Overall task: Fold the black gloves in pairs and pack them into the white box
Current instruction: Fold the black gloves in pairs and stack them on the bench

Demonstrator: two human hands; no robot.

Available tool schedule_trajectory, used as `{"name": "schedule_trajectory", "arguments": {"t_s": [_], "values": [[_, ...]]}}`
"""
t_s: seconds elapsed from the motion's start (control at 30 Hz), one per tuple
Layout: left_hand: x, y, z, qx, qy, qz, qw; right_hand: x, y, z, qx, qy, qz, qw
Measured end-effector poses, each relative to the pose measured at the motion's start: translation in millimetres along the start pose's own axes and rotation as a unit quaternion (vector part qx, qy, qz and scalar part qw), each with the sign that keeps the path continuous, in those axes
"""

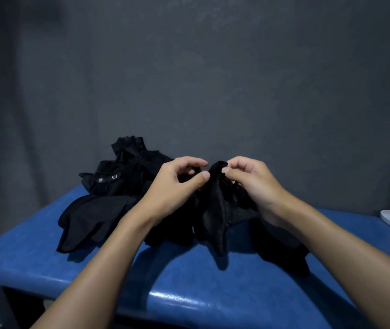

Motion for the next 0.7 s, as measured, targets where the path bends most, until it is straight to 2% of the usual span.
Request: {"name": "schedule_trajectory", "arguments": {"t_s": [0.13,0.4,0.53,0.7], "values": [[2.5,-15.3,2.4,-0.026,0.011,0.036,0.999,-0.6,6.2,9.0,-0.016,-0.02,-0.002,1.0],[9.3,-30.4,-1.4,0.054,-0.012,0.038,0.998,21.5,41.7,36.5,-0.019,-0.044,-0.104,0.993],[12.2,-48.0,-0.5,0.069,0.006,0.077,0.995,38.4,64.2,53.3,0.012,-0.056,-0.116,0.992],[16.8,-86.1,4.2,0.027,0.008,0.109,0.994,46.8,92.2,68.7,0.074,-0.045,-0.12,0.989]]}}
Point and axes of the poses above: each hand's wrist, its own z-axis away from the middle knuckle, its own y-axis out of the back of the hand, x = y × z, the point moved 7 cm from there along -z, towards the middle knuckle, and after that the axes turned 14 degrees about -y, right-handed, at the moved point
